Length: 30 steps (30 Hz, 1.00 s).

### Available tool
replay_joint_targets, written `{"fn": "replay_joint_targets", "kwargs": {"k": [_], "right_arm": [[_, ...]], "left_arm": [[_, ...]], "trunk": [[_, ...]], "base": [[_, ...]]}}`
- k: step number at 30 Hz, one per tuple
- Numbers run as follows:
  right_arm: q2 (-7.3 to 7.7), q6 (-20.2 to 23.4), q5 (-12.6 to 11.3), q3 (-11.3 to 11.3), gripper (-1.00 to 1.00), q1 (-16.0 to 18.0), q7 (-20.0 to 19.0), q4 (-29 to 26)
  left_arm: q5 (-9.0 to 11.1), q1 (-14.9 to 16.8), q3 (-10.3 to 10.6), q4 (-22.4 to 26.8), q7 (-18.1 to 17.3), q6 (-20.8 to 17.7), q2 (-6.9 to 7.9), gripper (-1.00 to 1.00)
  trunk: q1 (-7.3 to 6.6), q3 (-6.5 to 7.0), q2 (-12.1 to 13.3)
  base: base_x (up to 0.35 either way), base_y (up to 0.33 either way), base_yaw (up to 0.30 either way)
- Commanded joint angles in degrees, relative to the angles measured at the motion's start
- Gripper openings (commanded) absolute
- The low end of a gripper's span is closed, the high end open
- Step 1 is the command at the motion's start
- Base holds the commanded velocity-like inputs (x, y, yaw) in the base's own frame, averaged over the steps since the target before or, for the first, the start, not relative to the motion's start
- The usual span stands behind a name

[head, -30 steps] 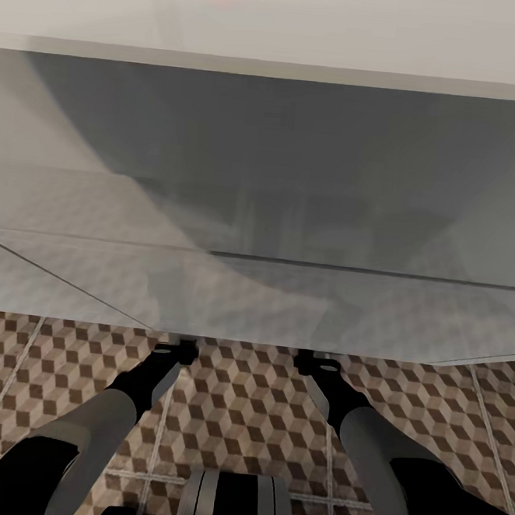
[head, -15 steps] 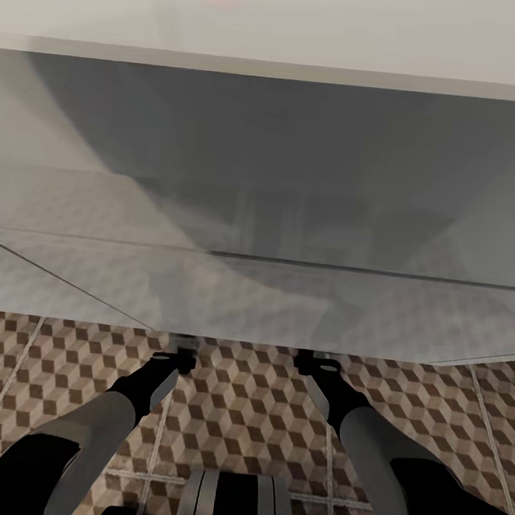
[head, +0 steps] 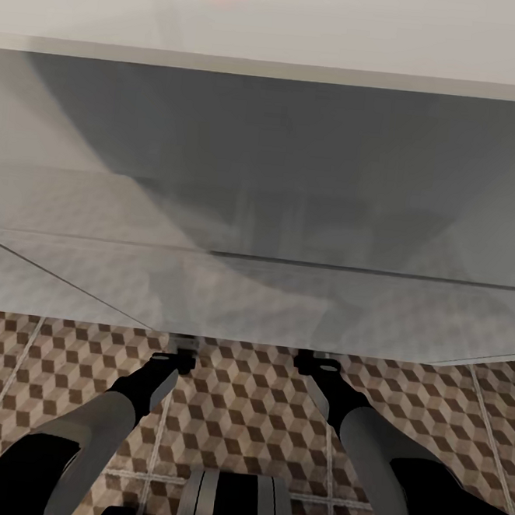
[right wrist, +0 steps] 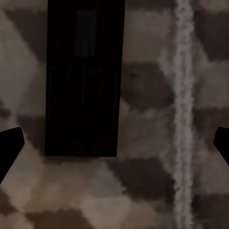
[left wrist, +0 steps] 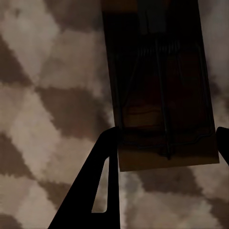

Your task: Take the four mousetraps from the cabinet in the bathroom and place them on the bathroom floor. Make sure all four end up on the same floor surface, and ensure that at least two of them are either under or directly next to the same bathroom sink.

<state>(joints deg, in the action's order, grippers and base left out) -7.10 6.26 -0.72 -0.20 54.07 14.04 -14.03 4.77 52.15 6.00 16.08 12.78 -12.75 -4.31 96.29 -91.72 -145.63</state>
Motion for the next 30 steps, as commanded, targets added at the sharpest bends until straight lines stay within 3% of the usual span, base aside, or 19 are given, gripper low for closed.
{"fn": "replay_joint_targets", "kwargs": {"k": [1,17,18,30], "right_arm": [[-0.02,0.3,-0.1,0.0,1.0,0.0,0.2,-0.1],[-0.02,0.3,-0.1,-0.1,1.0,0.0,0.2,-0.1],[-0.02,0.3,-0.1,-0.1,1.0,0.0,0.2,-0.1],[-0.02,0.3,-0.1,-0.1,1.0,0.0,0.2,-0.1]], "left_arm": [[0.9,0.0,0.6,0.0,0.5,-0.3,0.01,-1.0],[0.9,0.0,0.6,0.1,0.5,0.0,-0.25,-1.0],[0.8,0.0,0.5,0.1,0.5,0.0,-0.25,1.0],[0.9,0.0,0.6,0.1,0.5,0.2,-0.26,1.0]], "trunk": [[0.0,-0.03,0.0],[0.0,-0.03,0.0],[0.0,-0.03,0.0],[0.0,-0.03,0.0]], "base": [[0.0,0.0,0.0],[0.0,0.0,0.0],[0.0,0.0,0.0],[0.0,0.0,0.0]]}}
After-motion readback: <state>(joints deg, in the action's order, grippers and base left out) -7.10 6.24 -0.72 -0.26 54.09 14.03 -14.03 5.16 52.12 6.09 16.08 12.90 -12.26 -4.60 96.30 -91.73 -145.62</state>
